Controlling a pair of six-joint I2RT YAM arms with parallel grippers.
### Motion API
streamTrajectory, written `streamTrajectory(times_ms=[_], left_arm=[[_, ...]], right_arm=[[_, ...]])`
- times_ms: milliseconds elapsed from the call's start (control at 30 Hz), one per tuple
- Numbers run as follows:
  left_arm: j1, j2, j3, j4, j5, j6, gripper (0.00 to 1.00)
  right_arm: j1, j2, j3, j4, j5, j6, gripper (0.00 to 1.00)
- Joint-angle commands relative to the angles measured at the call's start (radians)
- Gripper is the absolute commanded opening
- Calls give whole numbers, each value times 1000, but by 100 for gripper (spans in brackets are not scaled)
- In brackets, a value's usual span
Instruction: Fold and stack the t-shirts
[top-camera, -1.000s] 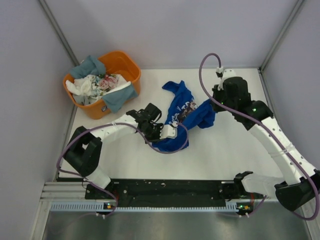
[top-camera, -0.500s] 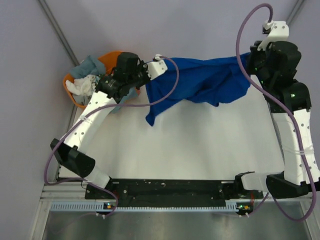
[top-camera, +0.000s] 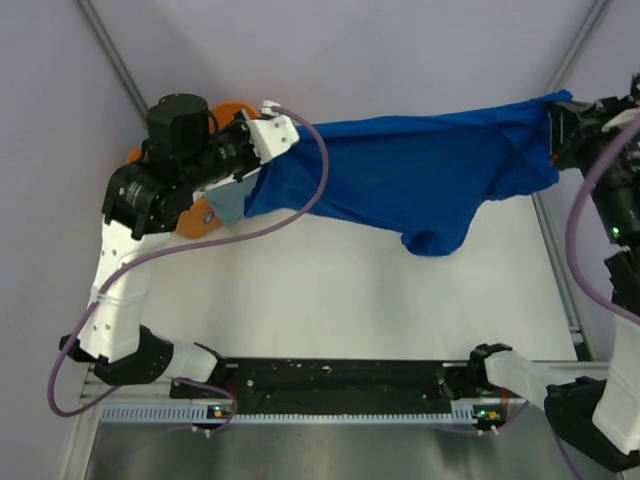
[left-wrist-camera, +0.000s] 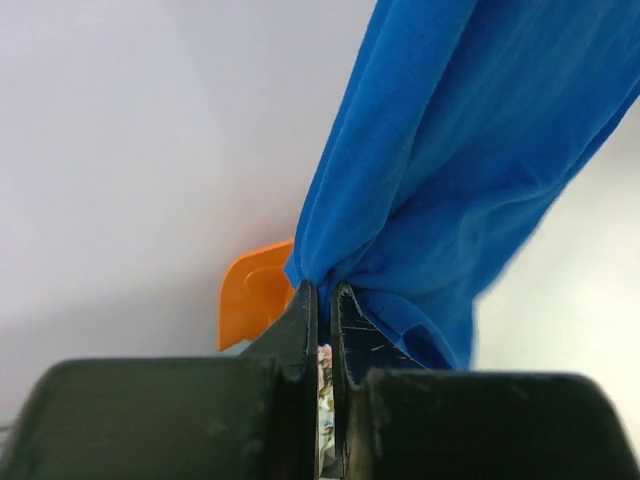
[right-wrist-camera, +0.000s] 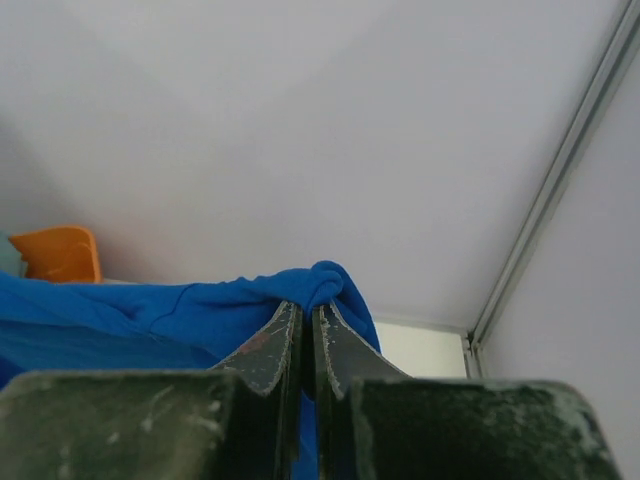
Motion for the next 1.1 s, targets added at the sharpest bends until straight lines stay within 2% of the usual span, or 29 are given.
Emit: streamTrajectory(times_ms=[0, 133, 233, 367, 500, 600, 700, 733, 767, 800, 867, 933, 1000, 1067], left_arm=[[0, -68, 107, -153, 189, -48, 0], [0, -95, 147, -237, 365, -55, 0], [0, -103, 128, -228, 407, -77, 0], [0, -94, -12, -143, 384, -115, 0], [0, -50, -236, -5, 323, -150, 0], [2, 15, -357, 142, 266, -154, 0], [3, 111, -434, 305, 163, -143, 0], [5, 162, -437, 363, 114, -138, 9], [5, 217, -422, 411, 64, -146, 26], [5, 272, -388, 446, 4, -146, 48], [5, 393, -286, 488, -119, -158, 73], [3, 495, -155, 433, -188, -143, 79], [-6, 532, -80, 358, -167, -121, 81], [-23, 485, -159, 349, -96, -79, 81]], right_arm=[[0, -96, 70, 39, -120, -19, 0], [0, -126, 102, 39, -177, 0, 0], [0, -106, 82, 40, -186, -6, 0], [0, -12, -7, 43, -154, -38, 0], [0, 118, -114, 101, -42, -108, 0], [0, 266, -180, 175, -41, -177, 0], [-11, 458, -152, 224, -28, -223, 0], [-19, 529, -116, 230, -21, -227, 0], [-28, 617, -52, 232, -12, -224, 0], [-37, 709, 23, 227, 11, -214, 0], [-53, 881, 219, 192, 79, -179, 39], [-60, 1014, 373, 102, 123, -142, 70], [-62, 1016, 340, 80, 145, -78, 78], [-60, 946, 224, 79, 119, -43, 80]])
